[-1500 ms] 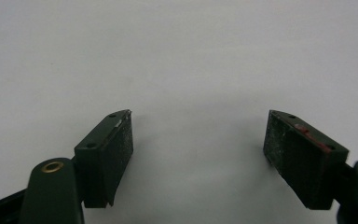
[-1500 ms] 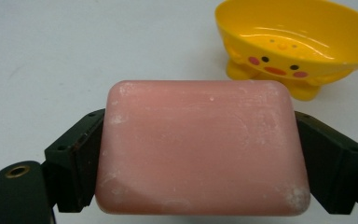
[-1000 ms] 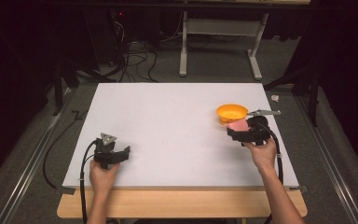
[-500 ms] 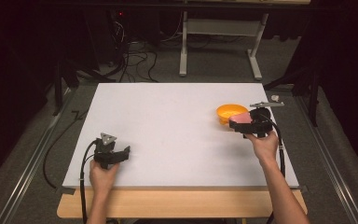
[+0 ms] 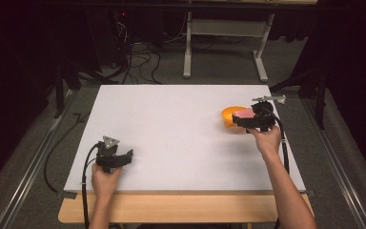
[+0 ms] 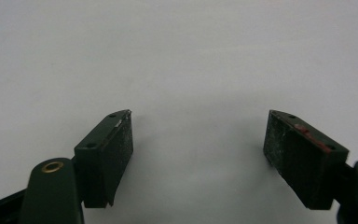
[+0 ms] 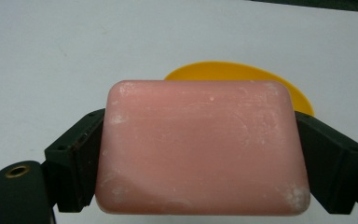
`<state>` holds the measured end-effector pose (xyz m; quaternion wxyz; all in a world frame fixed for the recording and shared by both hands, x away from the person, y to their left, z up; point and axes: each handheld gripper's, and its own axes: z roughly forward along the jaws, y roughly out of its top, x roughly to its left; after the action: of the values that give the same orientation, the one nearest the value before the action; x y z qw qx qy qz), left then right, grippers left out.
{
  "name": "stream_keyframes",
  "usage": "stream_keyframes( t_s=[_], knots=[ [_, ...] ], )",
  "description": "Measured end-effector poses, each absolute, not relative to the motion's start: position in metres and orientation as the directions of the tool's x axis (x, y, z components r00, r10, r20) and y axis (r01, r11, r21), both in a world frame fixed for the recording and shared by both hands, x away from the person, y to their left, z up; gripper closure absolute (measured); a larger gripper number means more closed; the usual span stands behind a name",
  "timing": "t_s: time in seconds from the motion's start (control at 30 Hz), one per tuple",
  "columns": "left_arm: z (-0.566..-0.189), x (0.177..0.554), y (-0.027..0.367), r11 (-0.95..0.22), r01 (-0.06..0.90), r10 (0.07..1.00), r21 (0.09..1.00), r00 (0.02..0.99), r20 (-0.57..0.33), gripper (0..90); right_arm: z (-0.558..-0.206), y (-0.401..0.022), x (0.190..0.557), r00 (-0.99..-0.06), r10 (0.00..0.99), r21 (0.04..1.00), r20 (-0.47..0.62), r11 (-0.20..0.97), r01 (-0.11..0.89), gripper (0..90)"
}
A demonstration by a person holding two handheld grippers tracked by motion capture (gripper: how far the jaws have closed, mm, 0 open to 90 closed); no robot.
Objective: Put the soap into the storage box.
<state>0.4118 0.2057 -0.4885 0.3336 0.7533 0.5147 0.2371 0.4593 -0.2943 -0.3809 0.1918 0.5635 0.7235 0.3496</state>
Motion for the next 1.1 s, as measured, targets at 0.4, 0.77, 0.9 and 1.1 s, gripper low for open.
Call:
stream_keyframes(
  t_s=[0.4, 0.77, 0.9, 1.1],
  knots=[
    [-0.489, 0.412, 0.206, -0.248, 0.617, 0.934, 0.747, 0.358, 0.014, 24.2, -0.381, -0.289, 0.484, -0.265, 0.959, 0.701, 0.105, 0.118, 0.704, 13.7],
    [-0.489, 0.412, 0.206, -0.247, 0.618, 0.934, 0.747, 0.358, 0.013, 24.2, -0.387, -0.287, 0.503, -0.234, 0.967, 0.679, 0.101, 0.105, 0.727, 13.7],
    [-0.489, 0.412, 0.206, -0.247, 0.617, 0.934, 0.747, 0.358, 0.013, 24.2, -0.395, -0.288, 0.509, -0.218, 0.97, 0.662, 0.103, 0.097, 0.744, 13.7],
    [-0.489, 0.412, 0.206, -0.247, 0.618, 0.934, 0.747, 0.358, 0.012, 24.2, -0.403, -0.288, 0.517, -0.199, 0.975, 0.65, 0.104, 0.084, 0.756, 13.7]
  ],
)
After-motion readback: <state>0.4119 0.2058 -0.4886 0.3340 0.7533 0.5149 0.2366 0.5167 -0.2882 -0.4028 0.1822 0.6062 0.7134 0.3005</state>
